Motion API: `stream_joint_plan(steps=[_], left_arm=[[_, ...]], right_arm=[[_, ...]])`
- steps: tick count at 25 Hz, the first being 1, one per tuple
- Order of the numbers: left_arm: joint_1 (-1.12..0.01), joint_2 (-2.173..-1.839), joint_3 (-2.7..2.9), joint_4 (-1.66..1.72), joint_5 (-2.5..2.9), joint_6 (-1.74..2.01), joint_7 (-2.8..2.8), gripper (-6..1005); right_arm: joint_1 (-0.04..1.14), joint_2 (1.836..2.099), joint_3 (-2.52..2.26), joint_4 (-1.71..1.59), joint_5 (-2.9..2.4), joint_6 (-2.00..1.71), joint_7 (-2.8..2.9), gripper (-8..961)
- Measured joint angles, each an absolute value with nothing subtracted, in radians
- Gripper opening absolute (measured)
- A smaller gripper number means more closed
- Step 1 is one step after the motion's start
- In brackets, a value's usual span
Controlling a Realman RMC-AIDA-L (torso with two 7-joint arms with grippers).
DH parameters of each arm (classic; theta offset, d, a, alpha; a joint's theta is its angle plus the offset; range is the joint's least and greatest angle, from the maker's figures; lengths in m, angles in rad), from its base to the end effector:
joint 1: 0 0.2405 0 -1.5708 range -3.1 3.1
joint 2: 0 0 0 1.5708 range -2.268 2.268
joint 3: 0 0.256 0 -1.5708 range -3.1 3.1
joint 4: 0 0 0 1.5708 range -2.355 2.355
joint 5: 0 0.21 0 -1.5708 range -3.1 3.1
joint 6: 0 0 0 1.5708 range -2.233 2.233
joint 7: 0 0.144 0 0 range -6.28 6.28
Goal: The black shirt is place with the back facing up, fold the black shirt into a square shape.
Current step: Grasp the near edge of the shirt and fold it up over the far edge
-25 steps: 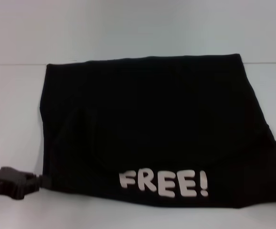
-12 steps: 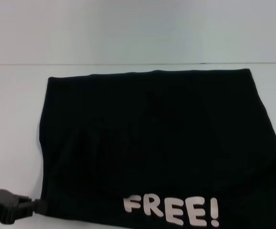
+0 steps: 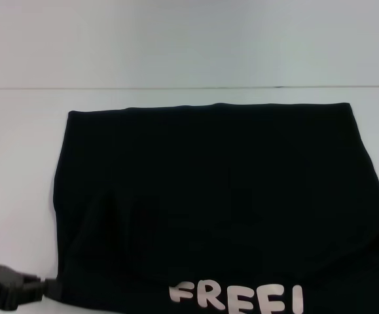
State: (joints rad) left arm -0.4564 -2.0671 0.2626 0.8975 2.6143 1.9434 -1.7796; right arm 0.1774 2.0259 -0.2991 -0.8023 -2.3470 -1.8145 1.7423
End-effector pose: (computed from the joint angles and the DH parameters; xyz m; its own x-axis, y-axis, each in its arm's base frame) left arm -0.3301 0.2494 0.0565 0.5180 0.8167 0.2543 0.8386 -0.5435 0.0373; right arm 0.3877 0.1837 0.0668 0.3275 -0.8159 -0.4765 -0.9321 -0.3615 -0.0215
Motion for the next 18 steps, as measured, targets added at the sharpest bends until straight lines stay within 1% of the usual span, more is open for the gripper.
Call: stream_joint_plan(steps=[3,6,8,11,12,13,14,16,18], left_arm=[[-0.486,-2.059,0.243,0.890,2.605,1.911,-1.793,-2],[-0.538,-2.038,0.209,0.860,2.581,1.842,-1.834,-2],[-0.583,-2.018,0.200,0.823,2.548,1.785,-1.886,-2],[-0.659,-1.997,0.208,0.757,2.510,1.682,-1.951,-1],[-0.675,-1.994,0.210,0.744,2.510,1.650,-1.960,-1],[-0.705,-1.990,0.214,0.720,2.508,1.597,-1.972,1],[-0.727,-1.987,0.218,0.700,2.508,1.558,-1.979,3],[-0.774,-1.984,0.227,0.657,2.508,1.457,-1.988,8],[-0.818,-1.987,0.243,0.616,2.507,1.340,-1.994,12]], right_arm=[[0.216,2.017,-0.268,-0.795,-2.340,-1.815,1.730,47],[0.288,2.004,-0.219,-0.782,-2.338,-1.806,1.726,46],[0.350,1.995,-0.192,-0.771,-2.334,-1.803,1.739,46],[0.437,1.988,-0.182,-0.767,-2.332,-1.769,1.770,46],[0.462,1.983,-0.186,-0.763,-2.334,-1.739,1.786,47],[0.513,1.971,-0.199,-0.746,-2.338,-1.671,1.819,47],[0.513,1.971,-0.199,-0.746,-2.338,-1.671,1.819,47],[0.558,1.953,-0.207,-0.708,-2.340,-1.593,1.848,47],[0.599,1.937,-0.220,-0.664,-2.340,-1.514,1.869,47]])
